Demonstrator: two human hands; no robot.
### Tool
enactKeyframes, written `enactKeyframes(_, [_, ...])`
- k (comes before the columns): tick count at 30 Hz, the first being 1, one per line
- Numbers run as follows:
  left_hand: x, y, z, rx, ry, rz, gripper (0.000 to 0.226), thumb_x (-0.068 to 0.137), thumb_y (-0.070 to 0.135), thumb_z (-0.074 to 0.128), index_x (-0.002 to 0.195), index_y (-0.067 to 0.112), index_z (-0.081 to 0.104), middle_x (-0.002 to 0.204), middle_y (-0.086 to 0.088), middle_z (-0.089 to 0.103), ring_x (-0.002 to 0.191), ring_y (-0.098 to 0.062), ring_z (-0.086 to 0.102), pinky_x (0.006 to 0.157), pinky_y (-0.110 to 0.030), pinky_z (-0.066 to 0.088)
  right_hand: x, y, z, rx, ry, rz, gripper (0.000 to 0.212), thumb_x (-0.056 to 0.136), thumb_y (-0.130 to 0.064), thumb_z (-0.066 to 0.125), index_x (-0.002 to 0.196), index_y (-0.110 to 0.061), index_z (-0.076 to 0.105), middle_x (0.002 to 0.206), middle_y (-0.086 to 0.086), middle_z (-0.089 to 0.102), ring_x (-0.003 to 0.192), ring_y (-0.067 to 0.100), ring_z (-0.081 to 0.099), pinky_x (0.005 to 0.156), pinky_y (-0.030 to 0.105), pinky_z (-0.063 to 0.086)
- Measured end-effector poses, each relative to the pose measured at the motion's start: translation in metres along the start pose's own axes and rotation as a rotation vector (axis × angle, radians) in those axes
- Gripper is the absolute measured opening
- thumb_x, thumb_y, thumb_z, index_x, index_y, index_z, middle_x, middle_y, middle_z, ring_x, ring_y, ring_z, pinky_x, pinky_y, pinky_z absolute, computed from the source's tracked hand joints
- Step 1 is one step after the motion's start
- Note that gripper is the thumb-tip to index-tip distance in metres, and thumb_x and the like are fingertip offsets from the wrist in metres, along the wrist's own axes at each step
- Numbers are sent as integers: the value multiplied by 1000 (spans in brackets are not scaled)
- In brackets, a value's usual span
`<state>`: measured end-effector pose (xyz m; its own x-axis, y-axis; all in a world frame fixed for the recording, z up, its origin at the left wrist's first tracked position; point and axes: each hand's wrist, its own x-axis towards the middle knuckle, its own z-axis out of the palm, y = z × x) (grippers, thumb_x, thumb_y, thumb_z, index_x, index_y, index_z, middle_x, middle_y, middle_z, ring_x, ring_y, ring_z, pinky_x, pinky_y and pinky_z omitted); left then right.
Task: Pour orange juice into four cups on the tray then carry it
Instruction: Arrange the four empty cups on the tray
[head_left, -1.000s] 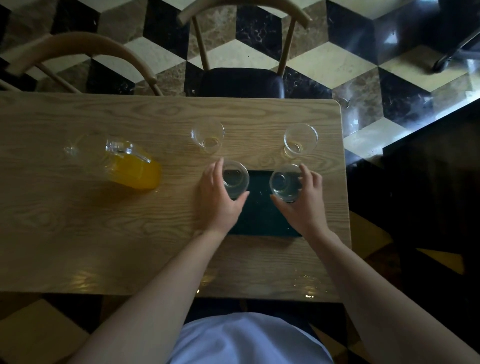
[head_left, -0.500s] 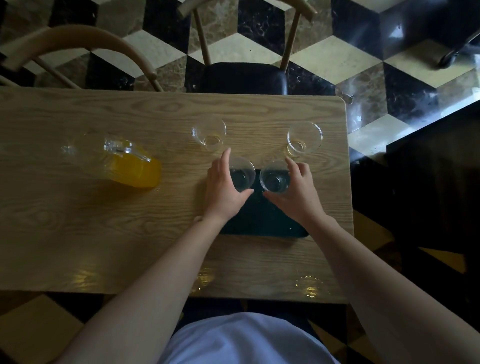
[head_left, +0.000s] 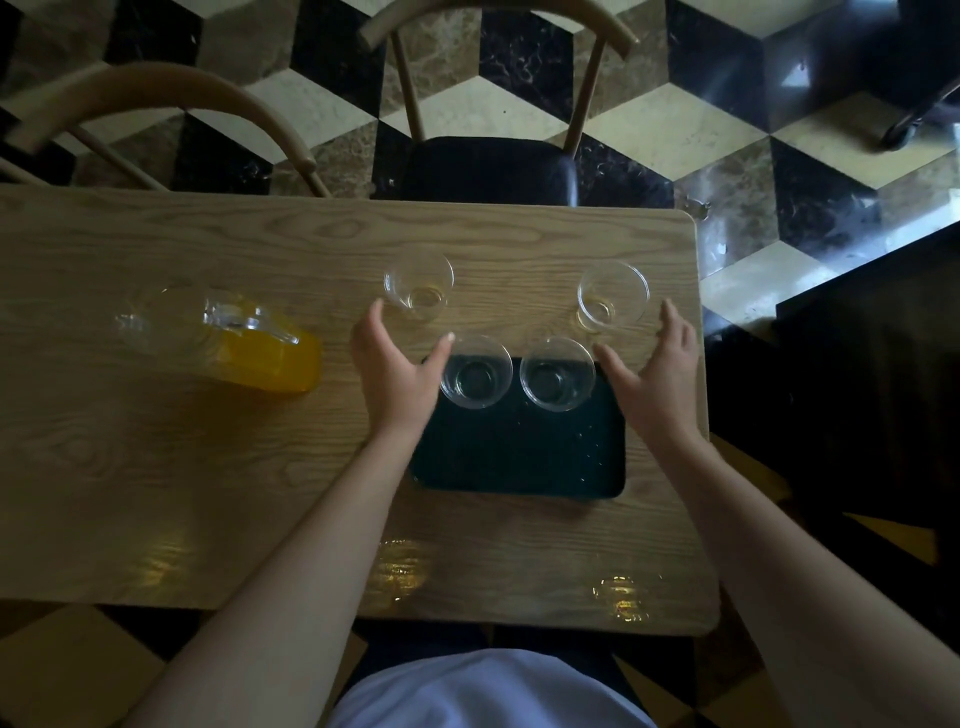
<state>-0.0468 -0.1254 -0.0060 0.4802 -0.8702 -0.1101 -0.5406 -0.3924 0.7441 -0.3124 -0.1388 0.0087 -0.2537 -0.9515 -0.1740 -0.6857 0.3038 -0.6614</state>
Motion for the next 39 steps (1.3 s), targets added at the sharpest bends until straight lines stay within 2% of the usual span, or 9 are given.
enactKeyframes(2, [24, 2, -2, 47, 39, -32, 100, 75, 49, 79, 152, 13, 26, 149, -14, 38, 137, -29, 39, 109, -47, 43, 25, 2, -5, -97, 31, -25, 104, 76, -50, 76, 155, -9, 22, 153, 15, 32, 142, 30, 29, 118, 45, 28])
enactKeyframes(4, [49, 8, -1, 92, -21, -71, 107, 72, 46, 84, 155, 16, 22, 154, -15, 32, 142, -30, 33, 113, -44, 38, 49, 1, -7, -154, -5, -23, 112, 71, -54, 78, 155, -9, 19, 156, 16, 28, 145, 32, 24, 119, 47, 25])
enactKeyframes(7, [82, 18, 1, 217, -220, -84, 121, 66, 45, 89, 158, 21, 14, 161, -13, 24, 148, -33, 24, 117, -48, 31, 75, -6, -6, -236, -124, -26, 119, 68, -52, 83, 157, -11, 15, 158, 13, 24, 145, 31, 23, 118, 48, 26])
enactKeyframes(10, [105, 30, 2, 385, -454, -76, 129, 65, 43, 90, 159, 29, 4, 168, -10, 8, 152, -36, 12, 119, -56, 23, 90, -14, -5, -315, -222, -57, 121, 65, -51, 85, 157, -14, 16, 156, 11, 28, 141, 31, 28, 114, 52, 32])
enactKeyframes(15, [121, 43, 8, 576, -621, 43, 121, 64, 38, 91, 157, 30, 14, 164, -10, 15, 148, -35, 26, 113, -58, 35, 99, -23, 0, -438, -369, -128, 112, 67, -45, 85, 155, -19, 22, 152, 11, 30, 138, 31, 31, 108, 51, 39])
enactKeyframes(22, [129, 49, 11, 645, -600, 82, 105, 67, 34, 89, 152, 26, 28, 152, -11, 27, 139, -35, 37, 107, -52, 43, 104, -31, -1, -519, -421, -137, 104, 69, -36, 82, 154, -19, 25, 149, 12, 32, 137, 32, 30, 103, 49, 41])
enactKeyframes(29, [113, 69, -11, 611, -478, 115, 100, 70, 35, 86, 152, 25, 29, 150, -12, 29, 137, -34, 38, 101, -50, 45, 86, -50, -16, -470, -323, -149, 104, 69, -40, 83, 153, -17, 26, 147, 12, 35, 135, 32, 33, 101, 48, 42])
enactKeyframes(35, [40, 109, -56, 438, -352, 287, 107, 71, 35, 86, 154, 26, 17, 152, -10, 30, 139, -28, 35, 104, -40, 39, 19, -86, -53, -292, -162, -273, 103, 71, -40, 81, 154, -17, 23, 146, 7, 36, 135, 27, 34, 104, 41, 41])
enactKeyframes(39, [-22, 114, -76, 388, -372, 359, 106, 70, 39, 86, 150, 23, 19, 150, -7, 30, 138, -22, 33, 105, -28, 28, -42, -98, -69, -262, -171, -339, 102, 75, -45, 78, 155, -18, 21, 148, 4, 35, 136, 22, 32, 108, 35, 33])
